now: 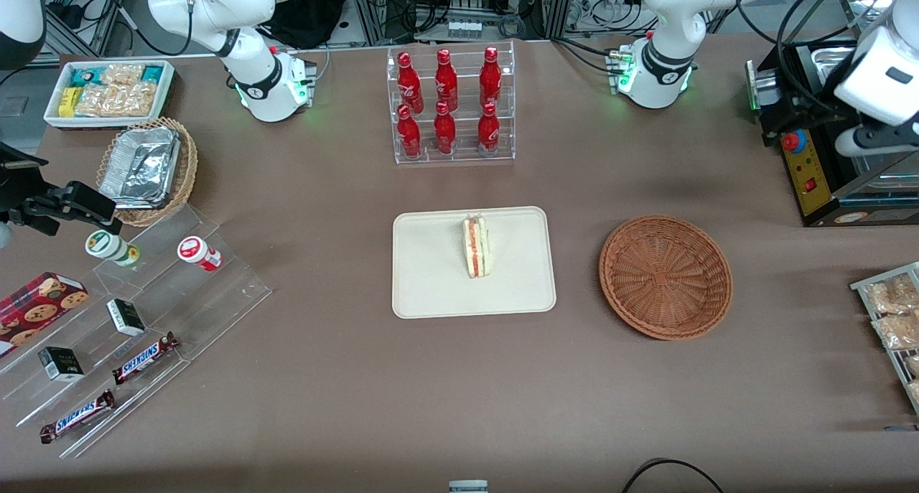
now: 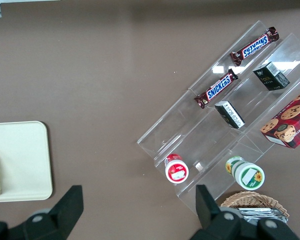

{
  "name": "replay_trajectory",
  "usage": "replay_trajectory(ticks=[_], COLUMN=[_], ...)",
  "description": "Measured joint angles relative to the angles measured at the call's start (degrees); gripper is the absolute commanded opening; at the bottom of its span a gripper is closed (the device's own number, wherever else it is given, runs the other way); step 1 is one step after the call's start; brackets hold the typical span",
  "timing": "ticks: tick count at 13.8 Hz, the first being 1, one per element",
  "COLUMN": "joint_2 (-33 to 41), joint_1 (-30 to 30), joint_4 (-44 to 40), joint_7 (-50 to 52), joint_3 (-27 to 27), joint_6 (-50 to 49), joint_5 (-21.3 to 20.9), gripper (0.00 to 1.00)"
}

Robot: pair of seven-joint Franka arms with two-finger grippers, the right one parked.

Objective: Place sandwich from basket to tray

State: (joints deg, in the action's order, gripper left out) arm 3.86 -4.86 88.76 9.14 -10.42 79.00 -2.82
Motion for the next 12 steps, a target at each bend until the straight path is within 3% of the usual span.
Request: replay_trajectory(ticks=[12], joint_2=[-4.7], joint_1=[0.0], joint_4=[-4.9], joint_7=[-0.3], joint_3=[0.8], joint_6=[1.5], joint_5=[0.5], gripper=[1.0])
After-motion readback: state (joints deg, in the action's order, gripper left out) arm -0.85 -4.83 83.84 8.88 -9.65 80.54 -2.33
